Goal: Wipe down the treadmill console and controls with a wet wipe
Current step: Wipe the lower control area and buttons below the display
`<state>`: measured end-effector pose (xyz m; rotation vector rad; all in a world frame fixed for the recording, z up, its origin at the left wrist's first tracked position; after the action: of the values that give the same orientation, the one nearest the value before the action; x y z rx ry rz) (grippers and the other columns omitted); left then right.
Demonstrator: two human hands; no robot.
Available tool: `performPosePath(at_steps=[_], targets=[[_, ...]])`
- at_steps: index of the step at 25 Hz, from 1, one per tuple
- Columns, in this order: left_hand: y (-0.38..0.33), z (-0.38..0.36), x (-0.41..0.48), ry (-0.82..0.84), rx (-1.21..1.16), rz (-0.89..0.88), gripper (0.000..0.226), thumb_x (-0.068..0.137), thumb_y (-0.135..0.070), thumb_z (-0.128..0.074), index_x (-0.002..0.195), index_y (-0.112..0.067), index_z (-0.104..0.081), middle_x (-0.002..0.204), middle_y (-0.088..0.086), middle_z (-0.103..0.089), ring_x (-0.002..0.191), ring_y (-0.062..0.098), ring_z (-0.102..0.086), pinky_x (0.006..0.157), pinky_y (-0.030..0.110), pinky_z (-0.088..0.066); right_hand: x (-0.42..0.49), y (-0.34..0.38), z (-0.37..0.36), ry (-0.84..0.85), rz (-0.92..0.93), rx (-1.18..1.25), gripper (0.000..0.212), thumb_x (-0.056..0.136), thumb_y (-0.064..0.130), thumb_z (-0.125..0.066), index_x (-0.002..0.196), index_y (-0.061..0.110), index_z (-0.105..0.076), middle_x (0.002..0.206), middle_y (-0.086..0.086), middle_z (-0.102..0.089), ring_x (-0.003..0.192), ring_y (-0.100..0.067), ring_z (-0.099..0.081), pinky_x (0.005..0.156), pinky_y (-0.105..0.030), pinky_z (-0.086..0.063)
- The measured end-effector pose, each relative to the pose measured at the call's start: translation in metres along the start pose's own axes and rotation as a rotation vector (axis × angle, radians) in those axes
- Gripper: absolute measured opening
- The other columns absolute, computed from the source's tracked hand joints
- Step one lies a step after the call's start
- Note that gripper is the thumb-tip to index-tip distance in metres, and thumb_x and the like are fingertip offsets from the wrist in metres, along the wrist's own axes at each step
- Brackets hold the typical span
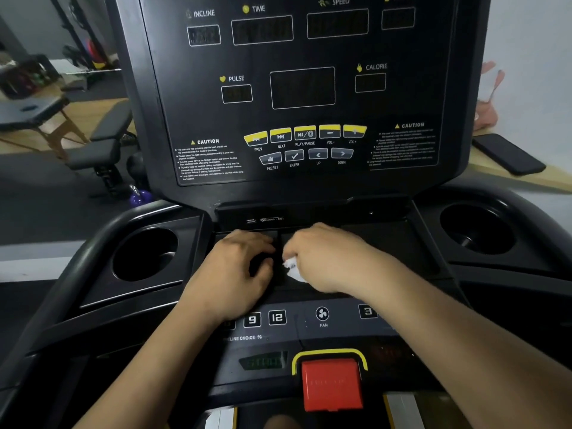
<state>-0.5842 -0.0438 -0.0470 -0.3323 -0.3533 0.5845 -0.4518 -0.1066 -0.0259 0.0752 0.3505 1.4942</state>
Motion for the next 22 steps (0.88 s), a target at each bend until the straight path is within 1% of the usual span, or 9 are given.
performPosePath(at_steps=[2,5,8,10,11,16,18,21,22], targets=[[0.0,0.0,0.0,-0.007,-0.002,-0.003,0.032,0.082,-0.025,-0.054,0.104,-0.014,-0.075,0.112,-0.002,-0.072,0.107,0.014,-0.061,0.098,0.023,-0.043,0.002,-0.001,0.005,-0.149,-0.055,0.002,0.013,0.088,0.033,-0.058,0.099,0.03,-0.065,0.09,0.002,-0.06,0.075,-0.024,-0.055,0.053,-0.027,-0.032],[0.0,0.0,-0.001,-0.033,0.001,0.005,0.03,0.082,-0.024,-0.055,0.101,-0.013,-0.075,0.11,-0.001,-0.072,0.106,0.016,-0.063,0.097,0.025,-0.045,-0.001,-0.008,0.003,-0.392,-0.135,0.049,0.019,0.088,0.019,-0.053,0.107,0.022,-0.052,0.098,-0.004,-0.06,0.086,-0.031,-0.059,0.057,-0.03,-0.034],[0.001,-0.001,-0.001,-0.043,-0.002,0.011,0.029,0.081,-0.024,-0.055,0.099,-0.012,-0.075,0.108,-0.001,-0.073,0.104,0.016,-0.064,0.096,0.024,-0.045,0.007,-0.01,-0.015,-0.241,-0.114,0.061,0.031,0.091,0.02,-0.053,0.122,0.02,-0.053,0.121,-0.003,-0.05,0.113,-0.024,-0.047,0.078,-0.033,-0.045],[0.001,-0.002,0.0,-0.037,-0.004,0.008,0.029,0.081,-0.024,-0.055,0.099,-0.012,-0.075,0.107,-0.002,-0.073,0.103,0.016,-0.063,0.095,0.024,-0.045,0.013,-0.011,-0.02,-0.142,-0.087,0.05,0.036,0.093,0.022,-0.051,0.128,0.017,-0.055,0.128,-0.005,-0.045,0.119,-0.025,-0.042,0.094,-0.033,-0.043],[0.001,-0.002,0.001,-0.035,-0.005,0.005,0.029,0.081,-0.024,-0.055,0.099,-0.013,-0.075,0.107,-0.003,-0.072,0.102,0.016,-0.063,0.095,0.025,-0.046,0.017,-0.011,-0.02,-0.134,-0.073,0.058,0.035,0.093,0.022,-0.051,0.126,0.016,-0.058,0.126,-0.007,-0.048,0.117,-0.026,-0.045,0.095,-0.034,-0.044],[0.0,-0.002,0.0,-0.023,0.006,0.002,0.031,0.081,-0.025,-0.054,0.102,-0.014,-0.074,0.109,-0.004,-0.071,0.104,0.017,-0.061,0.096,0.029,-0.047,0.018,-0.007,-0.013,-0.124,-0.072,0.16,0.02,0.092,0.021,-0.051,0.098,0.017,-0.069,0.098,-0.005,-0.065,0.086,-0.025,-0.061,0.07,-0.028,-0.049],[0.001,-0.002,0.001,-0.021,0.014,0.013,0.033,0.081,-0.026,-0.054,0.103,-0.012,-0.075,0.112,-0.001,-0.071,0.107,0.018,-0.062,0.098,0.029,-0.046,0.01,-0.01,-0.01,-0.054,-0.057,0.182,0.027,0.092,0.018,-0.047,0.103,0.025,-0.071,0.097,-0.002,-0.067,0.08,-0.021,-0.061,0.07,-0.029,-0.053],[0.001,-0.001,0.0,-0.015,0.023,0.022,0.035,0.081,-0.027,-0.053,0.104,-0.012,-0.075,0.114,-0.001,-0.071,0.109,0.018,-0.061,0.099,0.029,-0.046,-0.006,-0.017,0.001,0.065,-0.039,0.173,0.049,0.09,0.007,-0.043,0.111,0.043,-0.068,0.085,0.011,-0.06,0.064,-0.004,-0.054,0.055,-0.019,-0.046],[0.001,-0.001,-0.001,-0.015,0.024,0.023,0.035,0.081,-0.027,-0.053,0.104,-0.012,-0.075,0.114,-0.001,-0.071,0.11,0.018,-0.061,0.099,0.029,-0.046,-0.01,-0.02,0.006,0.087,-0.054,0.107,0.05,0.09,0.006,-0.044,0.112,0.046,-0.067,0.091,0.011,-0.06,0.069,-0.007,-0.056,0.06,-0.022,-0.048]])
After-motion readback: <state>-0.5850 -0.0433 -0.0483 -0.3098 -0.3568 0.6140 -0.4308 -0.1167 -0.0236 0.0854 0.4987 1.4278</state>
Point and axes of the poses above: each hand's wrist, its own x-axis towards the middle knuckle, its own z-axis out of the back of the hand, y = z × x, the point moved 4 cm from there along x, towards the middle knuckle
